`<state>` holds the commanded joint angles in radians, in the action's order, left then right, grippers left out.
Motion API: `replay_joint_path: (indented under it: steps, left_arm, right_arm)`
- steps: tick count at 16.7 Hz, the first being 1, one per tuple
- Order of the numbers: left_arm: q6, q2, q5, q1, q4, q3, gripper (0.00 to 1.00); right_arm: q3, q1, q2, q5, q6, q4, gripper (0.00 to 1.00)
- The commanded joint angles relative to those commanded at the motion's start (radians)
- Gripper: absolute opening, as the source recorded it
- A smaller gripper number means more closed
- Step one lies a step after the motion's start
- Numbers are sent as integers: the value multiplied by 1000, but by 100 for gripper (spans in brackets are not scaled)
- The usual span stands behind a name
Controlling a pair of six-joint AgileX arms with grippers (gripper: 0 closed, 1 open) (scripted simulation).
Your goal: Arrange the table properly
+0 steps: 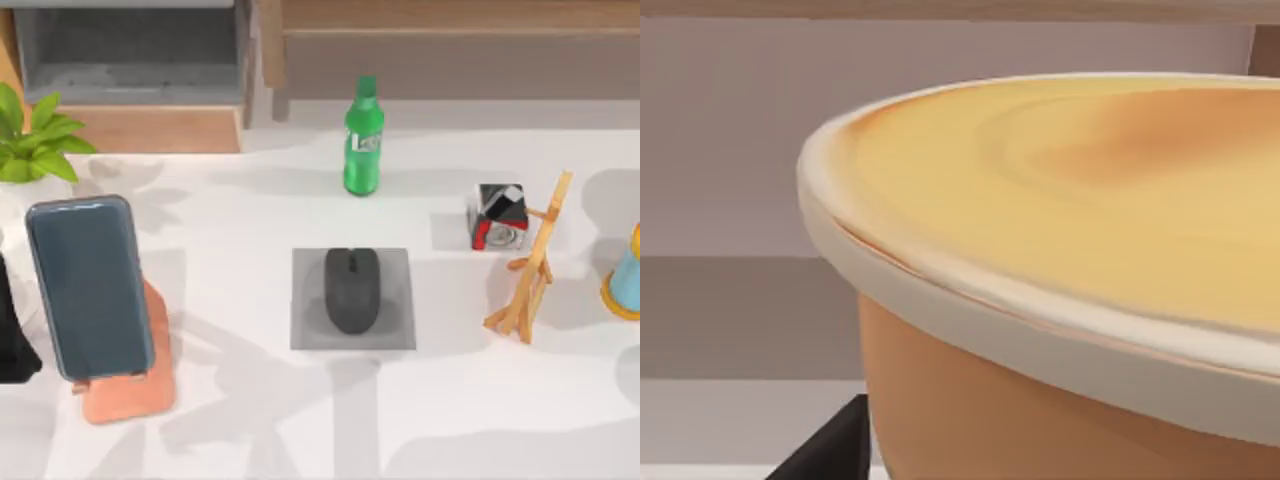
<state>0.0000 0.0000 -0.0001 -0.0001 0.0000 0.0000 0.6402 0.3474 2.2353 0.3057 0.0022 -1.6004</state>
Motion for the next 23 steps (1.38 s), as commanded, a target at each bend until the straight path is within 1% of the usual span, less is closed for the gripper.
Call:
replay_joint_path:
  steps: [4,17,18,23]
  left_arm:
    - [0,0,0,0,0,0,100]
    - [0,0,0,0,0,0,100]
    - [0,0,0,0,0,0,100]
    - [0,0,0,0,0,0,100]
  right_arm:
    - [9,-3,2,-3,0,7,100]
    - [9,-3,2,-3,0,7,2]
    - [9,-3,2,-3,0,7,0]
    - [9,-3,2,-3,0,7,0]
